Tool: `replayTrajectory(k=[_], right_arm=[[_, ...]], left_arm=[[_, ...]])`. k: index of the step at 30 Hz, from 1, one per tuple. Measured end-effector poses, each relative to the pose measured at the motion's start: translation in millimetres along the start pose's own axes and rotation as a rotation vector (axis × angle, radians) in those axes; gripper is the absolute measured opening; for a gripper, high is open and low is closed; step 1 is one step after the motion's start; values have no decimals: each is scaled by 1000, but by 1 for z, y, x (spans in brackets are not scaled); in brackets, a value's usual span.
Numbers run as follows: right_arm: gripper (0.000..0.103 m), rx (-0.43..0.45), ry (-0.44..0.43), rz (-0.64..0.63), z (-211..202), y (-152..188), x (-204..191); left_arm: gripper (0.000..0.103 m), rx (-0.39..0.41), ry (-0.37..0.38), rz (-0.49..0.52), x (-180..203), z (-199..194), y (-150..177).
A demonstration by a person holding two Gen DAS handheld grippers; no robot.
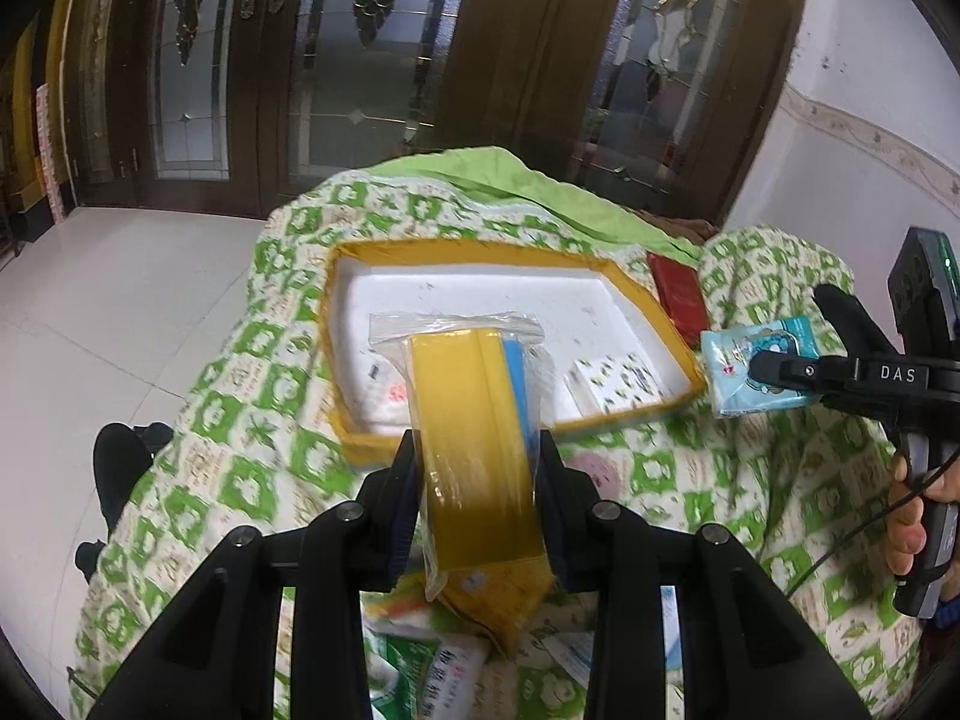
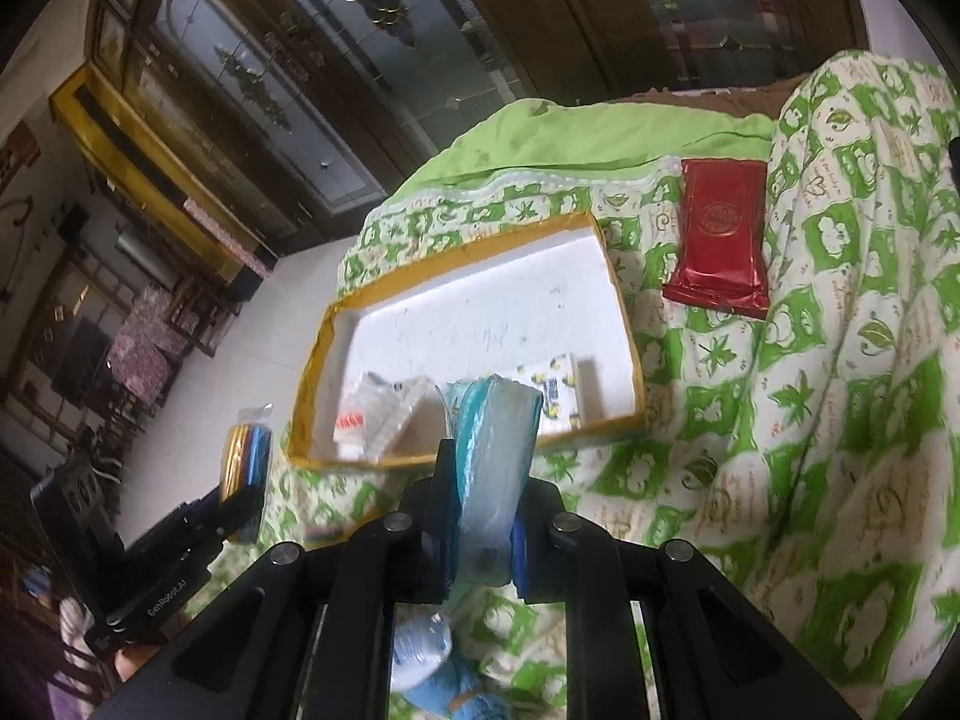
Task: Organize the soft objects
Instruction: 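Carry the pencil pouch and wipe pack over the foam tray with both tools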
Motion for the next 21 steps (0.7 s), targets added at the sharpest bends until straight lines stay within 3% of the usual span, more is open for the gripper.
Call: replayTrajectory(k=[7,21], right_arm=[[15,-37,-22,30,29,-10,-11],[15,-117,31,45,99,-20,-9]], left_arm=[[34,-4,-8,-44,-21,11,-26],[34,-70,-12,15,-17,72,-64]])
Point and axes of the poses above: each gripper's, at about its wrist camera, not at the fingertips, and z roughly the way its jaws point, x to its right, y to its underside, the point moved 7 cm from there along z, roughly the way its jaws point
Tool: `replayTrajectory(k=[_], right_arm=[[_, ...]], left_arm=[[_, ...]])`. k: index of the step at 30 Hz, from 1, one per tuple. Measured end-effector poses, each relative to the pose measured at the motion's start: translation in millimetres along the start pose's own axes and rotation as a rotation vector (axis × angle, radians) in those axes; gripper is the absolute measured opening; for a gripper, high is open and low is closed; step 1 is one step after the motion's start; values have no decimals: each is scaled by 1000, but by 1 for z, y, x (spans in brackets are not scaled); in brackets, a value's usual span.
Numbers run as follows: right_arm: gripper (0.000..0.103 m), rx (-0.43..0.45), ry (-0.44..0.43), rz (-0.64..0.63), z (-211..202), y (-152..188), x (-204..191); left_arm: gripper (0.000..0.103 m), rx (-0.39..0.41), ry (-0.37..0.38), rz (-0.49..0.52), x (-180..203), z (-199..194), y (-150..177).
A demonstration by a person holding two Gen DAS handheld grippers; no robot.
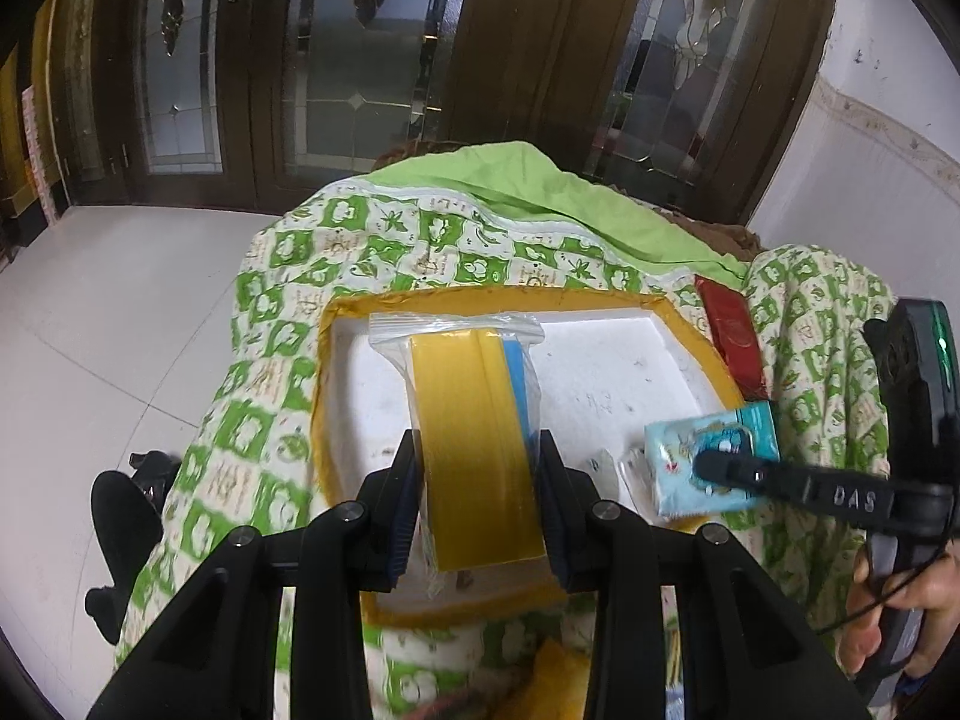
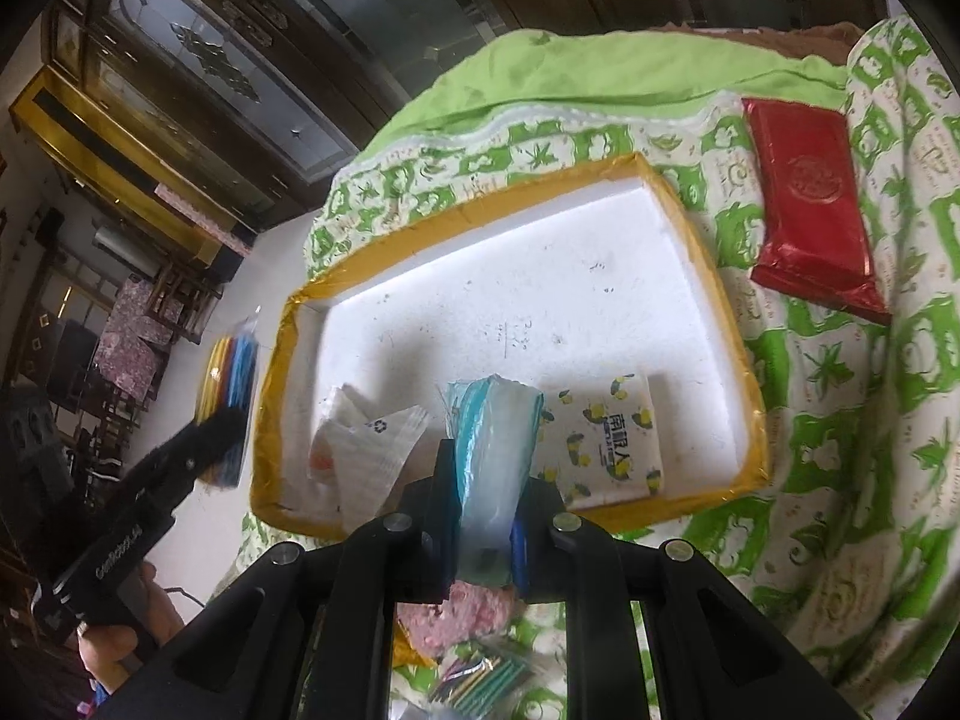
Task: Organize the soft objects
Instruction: 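Carry the pencil pouch and wipe pack over the foam tray with both tools, then lower and release the pencil pouch and wipe pack into the tray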
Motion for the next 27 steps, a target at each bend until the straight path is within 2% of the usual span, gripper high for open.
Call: replayTrajectory(k=[13,19,27], right_arm=[[15,-57,-28,-3,34,6,-7],[15,-72,-40,-12,45,11,-12],[15,-50,-68,-52,48,13,-25]], left_arm=[[34,-95,-34,4,-11,66,-10],[34,-108,-59,-8,-19,76,-8],[34,-117,-85,-27,-28,79,0]])
Point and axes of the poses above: each gripper's, at about its wrist camera, not at the fingertips, and z roughly the way its jaws point, x to its right, y to its underside, the point moved 7 cm from there along z, roughly the way its jaws point
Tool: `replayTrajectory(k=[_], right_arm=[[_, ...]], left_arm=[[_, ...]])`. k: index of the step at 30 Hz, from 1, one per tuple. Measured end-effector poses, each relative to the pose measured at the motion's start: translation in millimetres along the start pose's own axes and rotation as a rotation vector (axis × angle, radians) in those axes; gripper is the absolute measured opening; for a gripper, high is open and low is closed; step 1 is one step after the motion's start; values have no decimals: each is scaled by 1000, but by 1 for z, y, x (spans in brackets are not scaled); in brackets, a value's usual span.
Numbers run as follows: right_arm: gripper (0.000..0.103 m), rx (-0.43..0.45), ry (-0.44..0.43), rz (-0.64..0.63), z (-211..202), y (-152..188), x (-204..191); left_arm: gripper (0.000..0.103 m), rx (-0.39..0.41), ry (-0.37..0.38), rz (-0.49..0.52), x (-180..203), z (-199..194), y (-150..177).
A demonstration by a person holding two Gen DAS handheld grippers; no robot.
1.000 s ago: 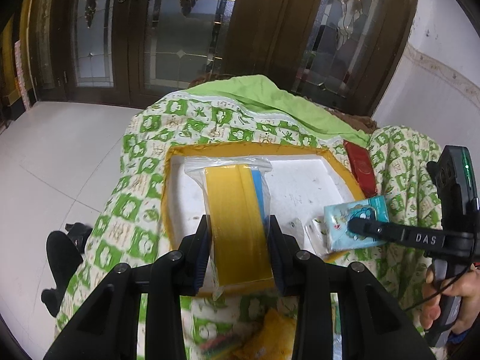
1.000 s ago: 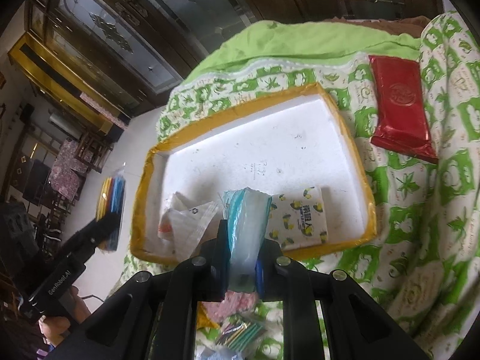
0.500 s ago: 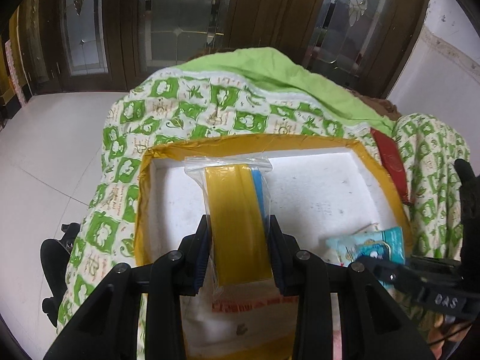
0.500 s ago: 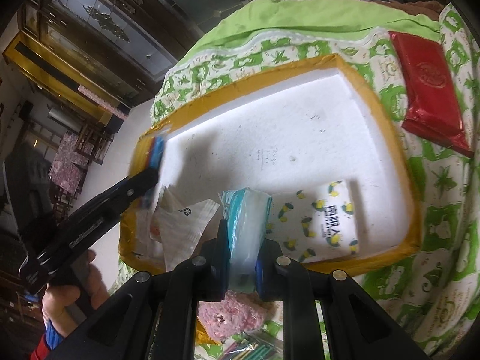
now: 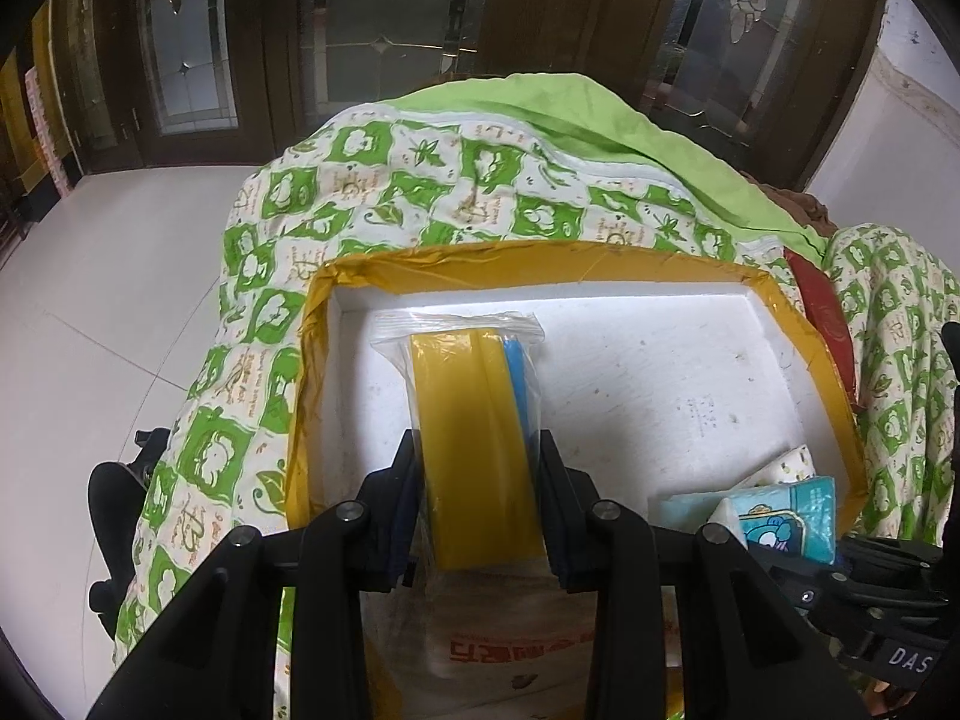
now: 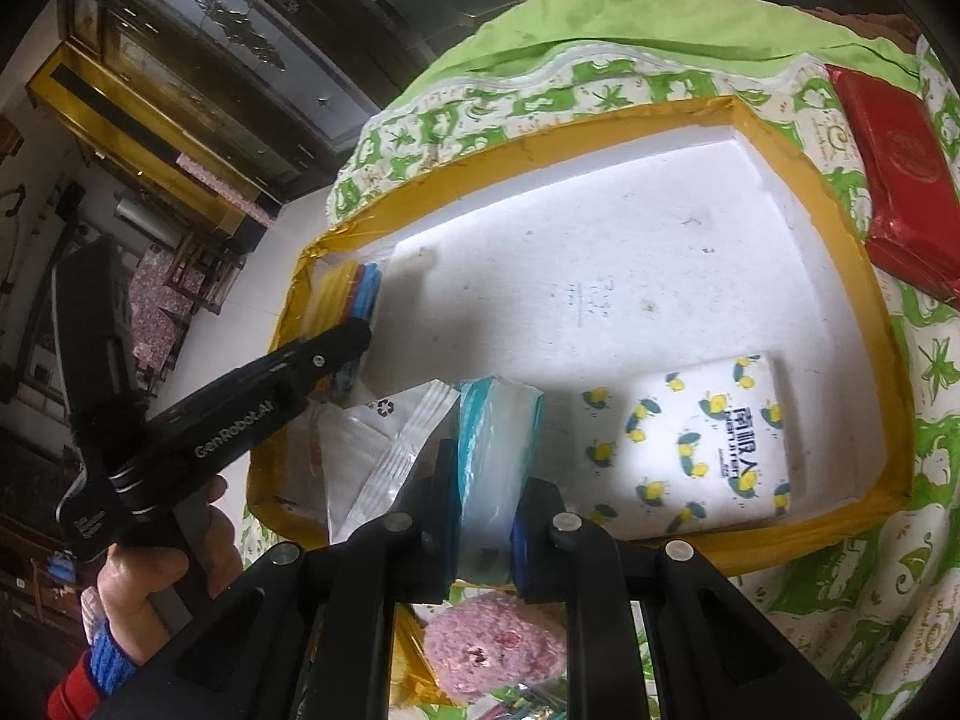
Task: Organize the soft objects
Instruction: 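Lower and release the pencil pouch and wipe pack into the tray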
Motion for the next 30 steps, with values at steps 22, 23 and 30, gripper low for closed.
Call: replayTrajectory(k=[22,23,30], right_arm=[[49,85,45,-28,-12,-8,6],[54,93,48,-32,-14,-8,5],[77,137,72,-40,-25,-10,7]], left_arm=[[73,45,-7,21,4,-17,9],[76,51,-13,23,5,-19,9],[81,62,-7,-6,4,-29,13]])
Point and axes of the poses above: each gripper's, at about its wrist camera, not at the fingertips, and z roughly the way its jaws point, x to its right, y to its underside, the point moved 7 cm from there along z, roughly the way its jaws point
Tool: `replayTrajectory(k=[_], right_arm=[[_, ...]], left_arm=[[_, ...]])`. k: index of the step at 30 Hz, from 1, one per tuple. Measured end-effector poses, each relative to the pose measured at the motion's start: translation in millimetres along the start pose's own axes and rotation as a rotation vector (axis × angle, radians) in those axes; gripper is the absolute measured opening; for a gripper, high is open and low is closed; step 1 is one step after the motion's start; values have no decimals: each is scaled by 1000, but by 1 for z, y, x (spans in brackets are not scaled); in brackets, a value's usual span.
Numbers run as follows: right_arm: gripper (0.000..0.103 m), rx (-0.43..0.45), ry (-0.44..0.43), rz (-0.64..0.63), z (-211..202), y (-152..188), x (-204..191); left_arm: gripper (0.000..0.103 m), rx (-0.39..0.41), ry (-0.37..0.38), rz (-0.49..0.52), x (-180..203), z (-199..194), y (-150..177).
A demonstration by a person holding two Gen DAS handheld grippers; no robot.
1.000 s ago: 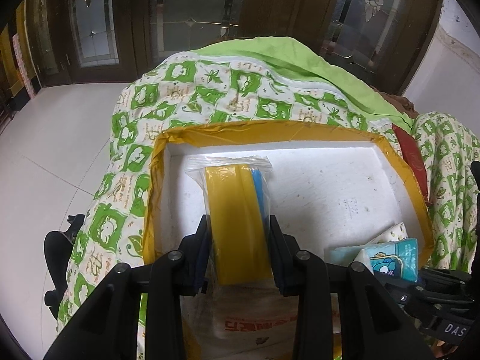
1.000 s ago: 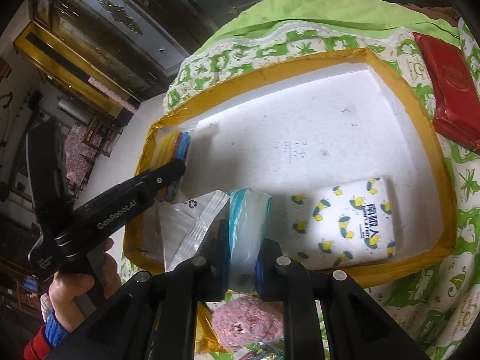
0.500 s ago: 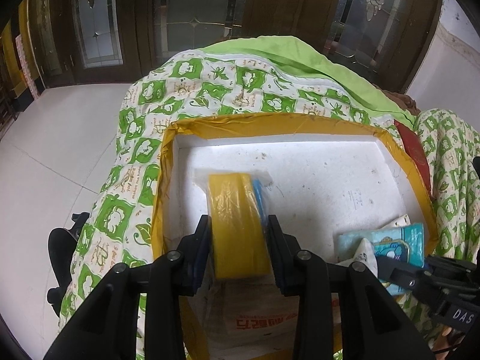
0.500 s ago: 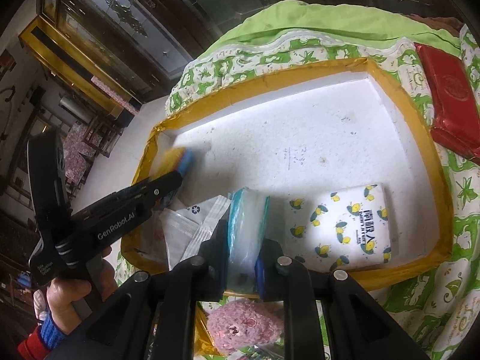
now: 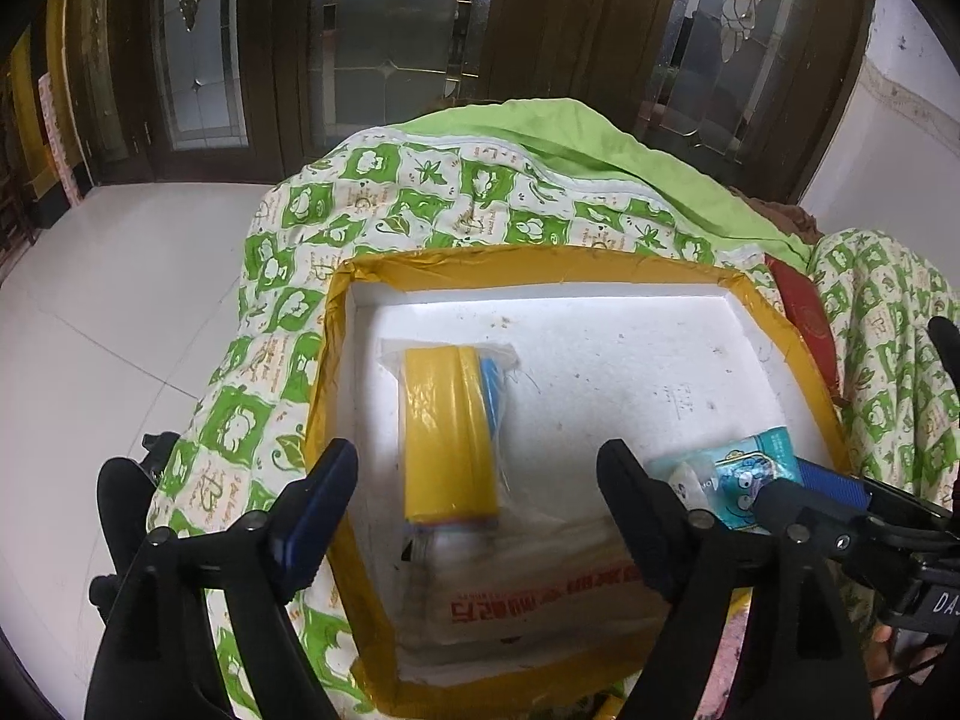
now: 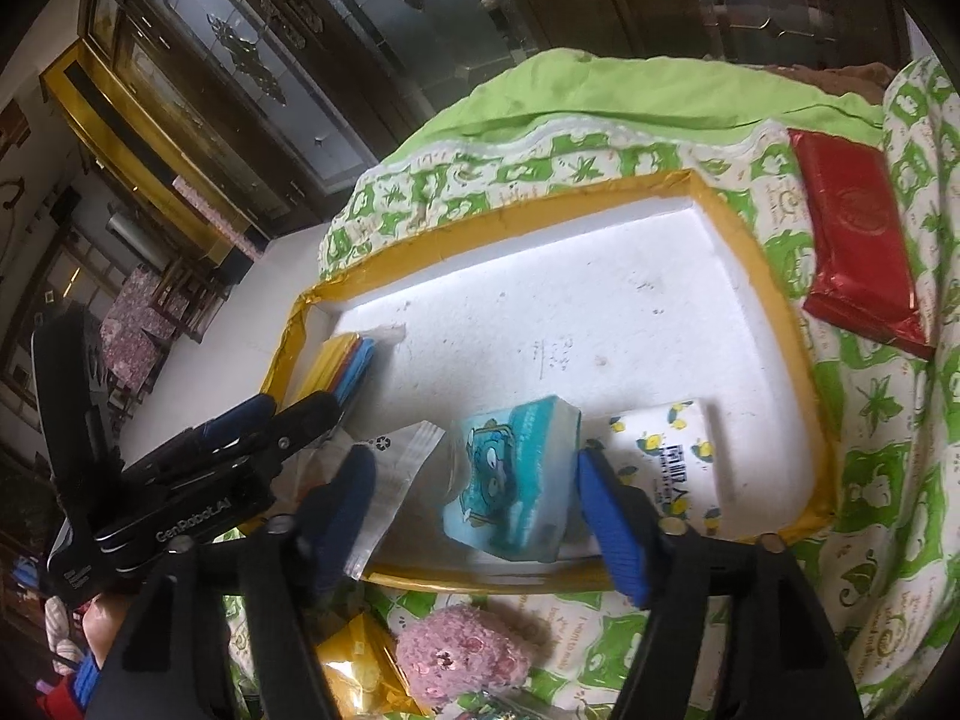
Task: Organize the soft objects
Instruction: 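Lower and release the pencil pouch and wipe pack into the tray, then move both tools back from the tray toward the remaining pile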
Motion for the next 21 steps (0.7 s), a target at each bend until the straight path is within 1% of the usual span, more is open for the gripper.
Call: replayTrajectory(k=[5,7,8,12,18,21], right_arm=[[87,31,2,18,-11,-2,5],[89,41,2,26,-15,-2,7],[90,43,1,30,-17,-2,8],[92,57,-4,48,-24,-2,13],[93,68,-4,65,-32,1,18],[94,68,-2,65,-35,4,19]], left_arm=[[84,15,9,-15,1,-11,4],[88,24,12,-23,1,-16,5],[89,29,13,-28,1,-20,6],[90,61,40,-57,0,-38,13],[93,114,49,-105,-6,-66,29],[93,118,55,-128,-10,-74,41]])
Point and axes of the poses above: each gripper's, at about its wrist camera, not at the fingertips, and z roughly the way its jaws point, x to its right, y to its underside, the point moved 7 cm from there along z, roughly the way its jaws point
